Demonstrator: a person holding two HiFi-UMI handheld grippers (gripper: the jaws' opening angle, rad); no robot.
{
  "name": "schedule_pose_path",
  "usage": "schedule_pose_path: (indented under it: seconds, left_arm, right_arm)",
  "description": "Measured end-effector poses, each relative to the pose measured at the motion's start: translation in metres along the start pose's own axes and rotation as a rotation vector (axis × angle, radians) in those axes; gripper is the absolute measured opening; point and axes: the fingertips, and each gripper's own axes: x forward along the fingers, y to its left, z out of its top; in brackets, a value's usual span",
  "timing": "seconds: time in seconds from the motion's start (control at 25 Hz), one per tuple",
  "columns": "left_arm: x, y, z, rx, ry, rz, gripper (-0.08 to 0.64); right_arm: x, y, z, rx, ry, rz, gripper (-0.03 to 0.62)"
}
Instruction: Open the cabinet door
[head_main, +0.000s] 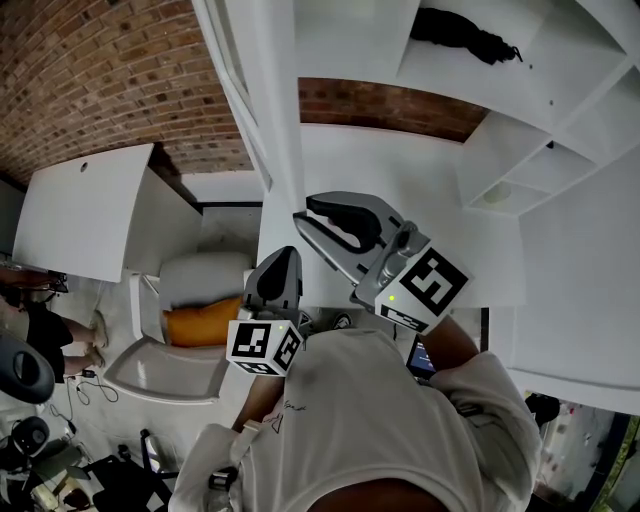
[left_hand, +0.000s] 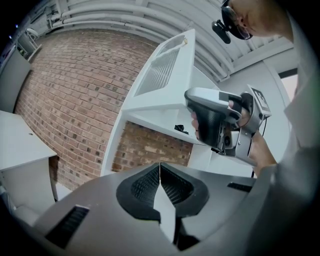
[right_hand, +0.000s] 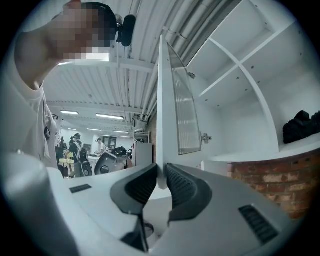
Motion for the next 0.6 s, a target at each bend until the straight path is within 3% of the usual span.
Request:
schedule_pose_path:
  seconds: [0.6]
  left_arm:
    - [0.001,0.007,0.0,0.0,-0.002,0.029,0.017]
  right_arm:
    - [0.015,0.019,-0.001,-0.003,-0.017,0.091,0.075]
